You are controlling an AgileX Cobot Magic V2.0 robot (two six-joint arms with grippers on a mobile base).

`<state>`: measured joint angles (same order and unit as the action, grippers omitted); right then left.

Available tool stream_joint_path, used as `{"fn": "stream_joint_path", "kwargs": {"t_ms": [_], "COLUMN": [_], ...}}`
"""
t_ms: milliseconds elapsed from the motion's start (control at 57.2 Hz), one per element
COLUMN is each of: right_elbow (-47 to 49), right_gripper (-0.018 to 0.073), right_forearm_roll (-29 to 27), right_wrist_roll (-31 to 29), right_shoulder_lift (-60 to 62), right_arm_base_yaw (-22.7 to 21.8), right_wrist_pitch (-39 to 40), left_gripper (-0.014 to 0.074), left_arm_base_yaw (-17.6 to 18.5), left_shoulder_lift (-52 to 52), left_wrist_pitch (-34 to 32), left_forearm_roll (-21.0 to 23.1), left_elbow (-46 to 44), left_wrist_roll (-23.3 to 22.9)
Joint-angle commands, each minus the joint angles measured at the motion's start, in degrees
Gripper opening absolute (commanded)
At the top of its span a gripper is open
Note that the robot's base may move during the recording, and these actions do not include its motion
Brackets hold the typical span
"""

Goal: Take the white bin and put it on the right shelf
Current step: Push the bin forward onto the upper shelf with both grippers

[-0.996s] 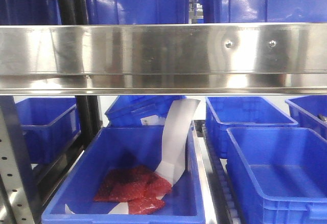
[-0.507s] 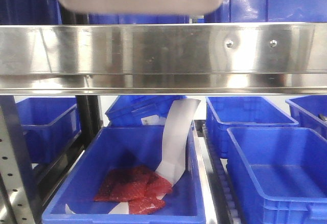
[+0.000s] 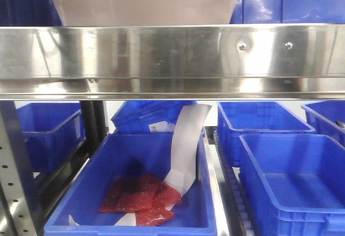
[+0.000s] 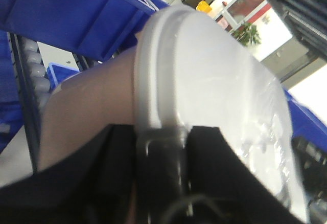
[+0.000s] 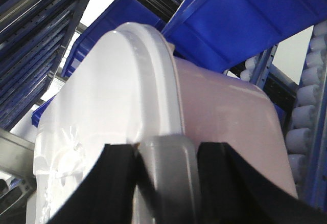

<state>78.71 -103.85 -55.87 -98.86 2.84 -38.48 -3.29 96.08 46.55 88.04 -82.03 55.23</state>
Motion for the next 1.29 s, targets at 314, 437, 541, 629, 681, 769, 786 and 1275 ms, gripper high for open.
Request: {"fn": "stream_joint_path", "kwargs": {"t_ms": [314, 437, 541, 629, 681, 769, 786, 1275], "right_elbow": [3.5, 4.9, 6.4, 7.8, 8.1, 8.2, 8.2, 8.2], "right_gripper": [0.0636, 0.0636, 0.0636, 0.0636, 0.0636, 0.0636, 0.0636, 0.0636], "right_forearm_roll": [-0.9, 2.3, 5.1, 8.0, 9.3, 10.8, 11.4, 19.1], "right_wrist_roll": [-2.8, -2.8, -2.8, -2.8, -2.7, -2.7, -2.7, -2.7], "right_shoulder_lift": [2.8, 2.9, 3.0, 3.2, 3.7, 4.9, 5.2, 10.2], "right_arm_base_yaw": [2.1, 2.1, 2.1, 2.1, 2.1, 2.1, 2.1, 0.4], "right_wrist_pitch": [-5.8, -2.8, -0.9, -0.3, 0.3, 2.6, 3.2, 6.7], "left_gripper": [0.0517, 0.0516, 0.0516, 0.0516, 0.0514, 0.0514, 0.0514, 0.0514], "left_arm_base_yaw": [1.3, 0.4, -0.9, -1.9, -2.5, -3.0, -3.0, -3.3], "left_shoulder_lift": [-2.2, -2.4, -2.5, -2.6, -2.7, -3.1, -3.2, -5.1], "left_wrist_pitch": [7.3, 7.3, 9.0, 11.3, 13.5, 15.7, 15.9, 12.3], "left_forearm_roll": [-0.1, -0.1, -0.1, -0.1, -0.1, -0.5, -0.7, -19.0], "left_elbow": [-1.9, -2.1, -3.7, -5.9, -7.2, -9.0, -9.3, -11.2], "left_wrist_roll": [2.1, 2.1, 2.1, 2.1, 2.1, 2.0, 2.0, -0.7]}}
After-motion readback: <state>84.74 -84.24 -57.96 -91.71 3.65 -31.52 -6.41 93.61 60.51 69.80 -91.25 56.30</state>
